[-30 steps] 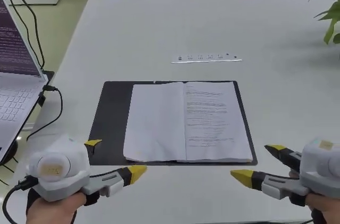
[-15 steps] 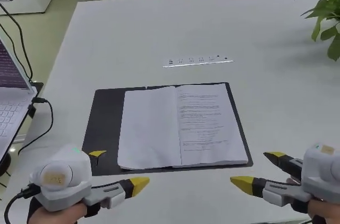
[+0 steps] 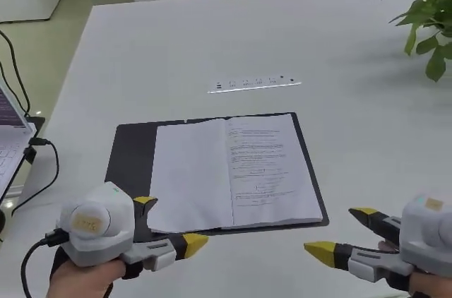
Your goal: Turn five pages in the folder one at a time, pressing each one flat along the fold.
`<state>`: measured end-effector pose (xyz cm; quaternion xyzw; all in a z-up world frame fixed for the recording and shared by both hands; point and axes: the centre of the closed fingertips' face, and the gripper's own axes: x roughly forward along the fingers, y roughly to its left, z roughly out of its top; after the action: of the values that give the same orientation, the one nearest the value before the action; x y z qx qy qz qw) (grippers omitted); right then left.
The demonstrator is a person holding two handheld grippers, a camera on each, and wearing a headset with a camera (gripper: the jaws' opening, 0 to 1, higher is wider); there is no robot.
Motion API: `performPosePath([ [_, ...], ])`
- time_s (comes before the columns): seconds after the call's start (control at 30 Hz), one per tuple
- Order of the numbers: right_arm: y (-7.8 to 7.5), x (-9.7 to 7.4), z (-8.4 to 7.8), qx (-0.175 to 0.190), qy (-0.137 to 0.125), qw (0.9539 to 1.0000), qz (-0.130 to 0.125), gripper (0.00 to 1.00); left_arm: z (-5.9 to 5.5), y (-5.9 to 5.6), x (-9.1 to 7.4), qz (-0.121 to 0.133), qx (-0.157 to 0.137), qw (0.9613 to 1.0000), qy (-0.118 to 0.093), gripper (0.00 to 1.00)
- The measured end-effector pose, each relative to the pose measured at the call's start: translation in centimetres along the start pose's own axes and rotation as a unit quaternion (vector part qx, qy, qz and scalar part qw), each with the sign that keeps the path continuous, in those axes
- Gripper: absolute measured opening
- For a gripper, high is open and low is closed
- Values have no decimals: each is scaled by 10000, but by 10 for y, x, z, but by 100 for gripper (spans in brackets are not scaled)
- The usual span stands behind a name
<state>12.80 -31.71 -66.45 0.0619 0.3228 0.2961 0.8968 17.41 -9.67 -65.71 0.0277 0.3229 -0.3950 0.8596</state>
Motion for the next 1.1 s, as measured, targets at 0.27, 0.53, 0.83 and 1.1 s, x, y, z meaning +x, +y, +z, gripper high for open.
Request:
performPosePath([
  [0.27, -8, 0, 8, -27, -33, 10000, -28, 78, 10, -12, 23, -300, 84, 9995, 76, 74],
  [0.53, -14, -1, 11, -51, -11, 10000, -81, 77, 23, -22, 45, -574, 277, 9978, 170, 74],
  [0.83, -15, -2, 4, 21, 2, 9999, -98, 77, 45, -37, 72, -790, 467, 9956, 196, 74],
  [1.1, -20, -5, 2, 73, -11, 9999, -138, 77, 58, -50, 92, -972, 638, 9929, 240, 73],
])
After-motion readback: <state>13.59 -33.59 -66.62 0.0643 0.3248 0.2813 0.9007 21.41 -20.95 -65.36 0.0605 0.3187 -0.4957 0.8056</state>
